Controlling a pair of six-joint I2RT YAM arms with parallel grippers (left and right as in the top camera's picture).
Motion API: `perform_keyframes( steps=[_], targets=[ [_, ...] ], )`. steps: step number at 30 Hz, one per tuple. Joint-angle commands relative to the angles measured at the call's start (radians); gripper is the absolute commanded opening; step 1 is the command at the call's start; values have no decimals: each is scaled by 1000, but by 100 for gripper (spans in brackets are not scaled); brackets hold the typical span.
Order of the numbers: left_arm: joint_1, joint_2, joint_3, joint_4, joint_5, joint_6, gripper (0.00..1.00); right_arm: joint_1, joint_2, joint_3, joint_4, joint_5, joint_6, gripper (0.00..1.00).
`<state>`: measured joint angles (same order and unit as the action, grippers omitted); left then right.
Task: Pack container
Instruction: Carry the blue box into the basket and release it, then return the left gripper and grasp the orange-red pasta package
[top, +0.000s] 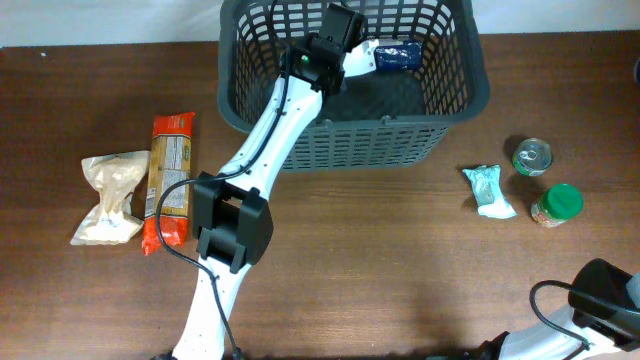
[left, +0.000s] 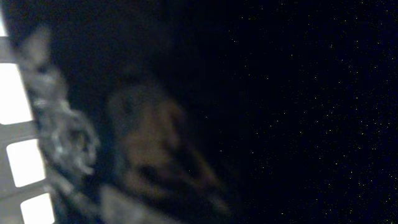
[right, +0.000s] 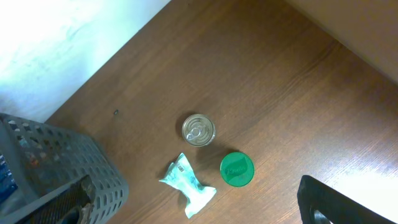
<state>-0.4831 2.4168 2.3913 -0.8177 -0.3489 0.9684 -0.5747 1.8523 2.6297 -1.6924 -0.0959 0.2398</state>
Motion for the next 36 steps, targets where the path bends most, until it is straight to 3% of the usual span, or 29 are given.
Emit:
perform_keyframes(
  steps=[1,3,4,8,10,14,21,25,28,31,33,36],
  targets=[
    [4,-23,12,14,1,-103,40,-3,2,-2,-6,-5,8,99],
    [3,-24,13,5,0,-186,74,-3,2,-2,-6,-5,8,99],
    [0,-31,13,-7,0,-228,80,-3,2,-2,-6,-5,8,99],
    [-6,-108,14,-39,1,-315,82,-3,2,-2,-6,-5,8,99],
    [-5,-174,21,-38,1,-330,93,-3,3,-2,-6,-5,8,99],
    [14,-365,46,-68,-22,-412,100,-3,2,-2,-6,-5,8,99],
    [146,-626,46,-314,-70,-466,99,-3,2,-2,-6,-5,8,99],
    [313,-663,46,-555,-108,-639,99,-3,2,-2,-6,-5,8,99],
    [451,-646,8,-662,7,-781,100,-3,3,-2,-6,-5,8,99],
    [563,-604,-84,-703,145,-853,100,-3,2,-2,-6,-5,8,99],
    [603,-567,-165,-694,157,-903,95,-3,3,-2,-6,-5,8,99],
    [632,-502,-301,-635,142,-928,94,-3,2,-2,-6,-5,8,99]
  ],
)
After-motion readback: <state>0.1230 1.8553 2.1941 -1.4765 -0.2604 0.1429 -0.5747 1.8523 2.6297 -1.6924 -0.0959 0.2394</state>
